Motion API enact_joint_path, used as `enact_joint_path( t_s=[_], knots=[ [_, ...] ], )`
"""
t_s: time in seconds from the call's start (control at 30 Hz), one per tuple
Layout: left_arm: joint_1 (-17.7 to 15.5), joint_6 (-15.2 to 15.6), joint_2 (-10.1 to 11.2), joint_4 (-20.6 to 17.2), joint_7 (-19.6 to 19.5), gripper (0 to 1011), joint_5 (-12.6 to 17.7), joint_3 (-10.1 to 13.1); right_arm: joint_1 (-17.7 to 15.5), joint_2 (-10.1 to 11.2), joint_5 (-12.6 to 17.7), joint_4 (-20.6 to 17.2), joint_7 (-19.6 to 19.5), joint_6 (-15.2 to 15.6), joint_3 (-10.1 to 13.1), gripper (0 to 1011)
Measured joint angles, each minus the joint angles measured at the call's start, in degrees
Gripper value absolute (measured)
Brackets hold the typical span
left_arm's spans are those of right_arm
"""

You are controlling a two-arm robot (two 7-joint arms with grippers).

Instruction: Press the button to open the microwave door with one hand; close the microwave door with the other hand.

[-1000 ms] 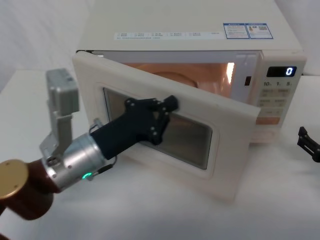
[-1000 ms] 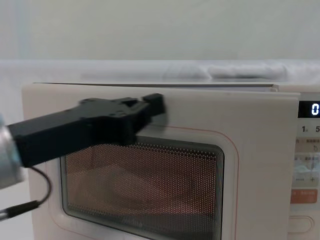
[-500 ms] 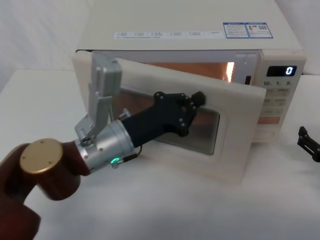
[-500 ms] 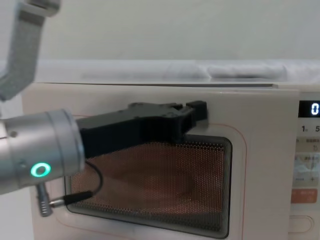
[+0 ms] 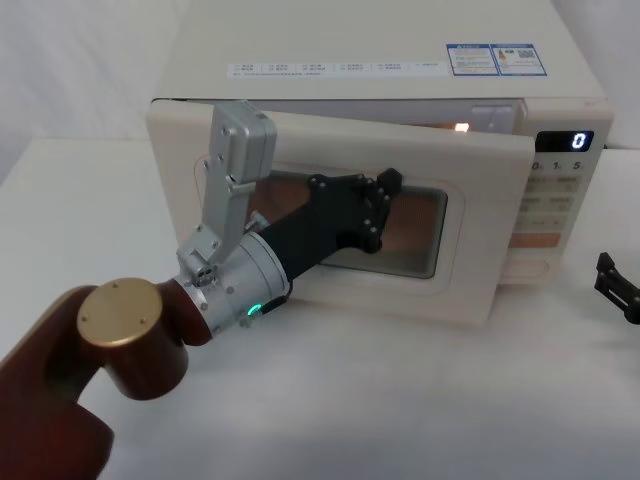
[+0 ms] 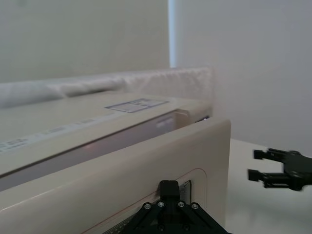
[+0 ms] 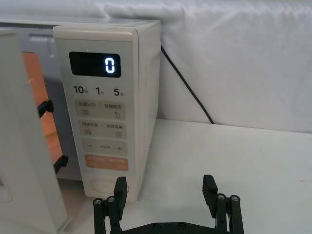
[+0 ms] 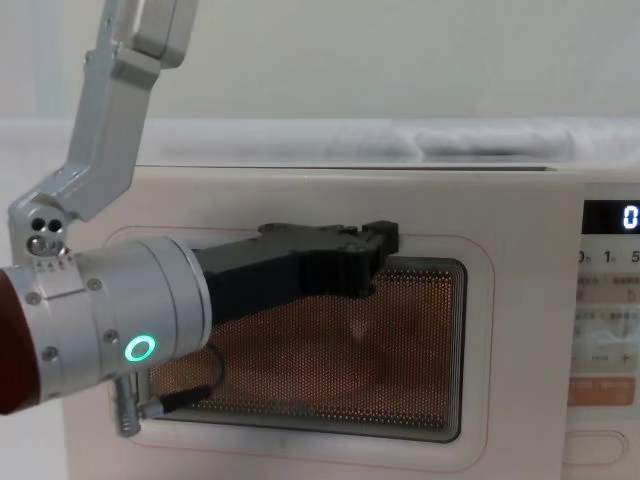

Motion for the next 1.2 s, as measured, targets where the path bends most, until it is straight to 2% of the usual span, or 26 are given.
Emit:
enact_joint_path(
  t_s=[0.17, 0.67, 0.9, 1.2],
  knots=[
    [0.66, -1.5, -1.8, 0.29, 2.41, 0, 1.79, -0.51, 0.0, 0.0, 0.0, 0.0, 0.0, 0.0, 0.0, 1002],
    [1.2, -3.97, -5.74, 1.78, 3.38, 0, 4.19, -1.46, 0.0, 0.0, 0.0, 0.0, 0.0, 0.0, 0.0, 1002],
    [1.2, -4.54, -6.69, 2.58, 3.3, 0, 4.51, -2.2, 0.0, 0.0, 0.0, 0.0, 0.0, 0.0, 0.0, 1002],
    [-0.05, -4.36, -6.79, 3.43, 2.42, 0, 4.37, -3.28, 0.0, 0.0, 0.0, 0.0, 0.0, 0.0, 0.0, 1002]
  ],
)
